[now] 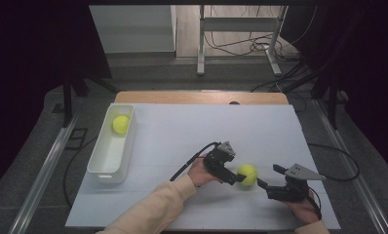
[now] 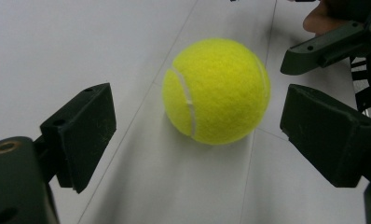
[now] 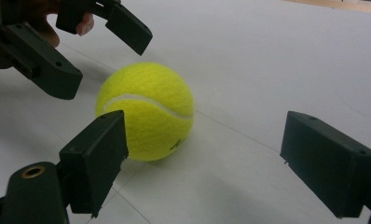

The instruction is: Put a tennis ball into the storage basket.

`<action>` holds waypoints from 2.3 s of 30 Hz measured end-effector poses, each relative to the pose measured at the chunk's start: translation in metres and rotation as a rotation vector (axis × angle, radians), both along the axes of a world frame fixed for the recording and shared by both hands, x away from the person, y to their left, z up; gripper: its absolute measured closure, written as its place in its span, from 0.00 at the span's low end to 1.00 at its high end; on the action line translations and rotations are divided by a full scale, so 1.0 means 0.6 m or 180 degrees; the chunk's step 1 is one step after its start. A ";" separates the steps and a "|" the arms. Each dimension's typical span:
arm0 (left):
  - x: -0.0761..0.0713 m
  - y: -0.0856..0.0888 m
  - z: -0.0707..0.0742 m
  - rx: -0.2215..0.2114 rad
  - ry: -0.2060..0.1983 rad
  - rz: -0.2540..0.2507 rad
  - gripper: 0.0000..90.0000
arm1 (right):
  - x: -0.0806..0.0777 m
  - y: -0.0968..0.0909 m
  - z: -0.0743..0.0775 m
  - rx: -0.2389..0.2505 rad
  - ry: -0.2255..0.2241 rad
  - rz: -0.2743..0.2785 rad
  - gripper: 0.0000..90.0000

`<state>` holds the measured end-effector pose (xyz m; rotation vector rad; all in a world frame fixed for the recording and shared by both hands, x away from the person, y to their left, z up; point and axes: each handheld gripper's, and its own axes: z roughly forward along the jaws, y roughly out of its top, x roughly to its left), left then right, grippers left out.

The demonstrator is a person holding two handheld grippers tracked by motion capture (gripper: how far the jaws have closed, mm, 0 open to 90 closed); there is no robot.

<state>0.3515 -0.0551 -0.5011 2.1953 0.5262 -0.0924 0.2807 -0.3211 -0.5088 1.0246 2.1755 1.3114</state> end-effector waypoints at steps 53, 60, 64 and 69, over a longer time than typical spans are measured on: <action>-0.005 -0.068 -0.013 0.0234 -0.0103 -0.0173 0.28 | 0.002 -0.007 0.002 0.0021 -0.0038 -0.0158 0.17; -0.010 -0.061 -0.007 0.0175 -0.0101 -0.0167 0.28 | 0.002 -0.007 0.001 0.0029 -0.0038 -0.0153 0.17; -0.011 -0.051 -0.002 0.0147 -0.0113 -0.0145 0.28 | 0.001 -0.008 0.001 0.0033 -0.0037 -0.0157 0.17; -0.013 -0.037 0.003 0.0110 -0.0128 -0.0108 0.28 | 0.001 -0.007 0.001 0.0030 -0.0039 -0.0158 0.17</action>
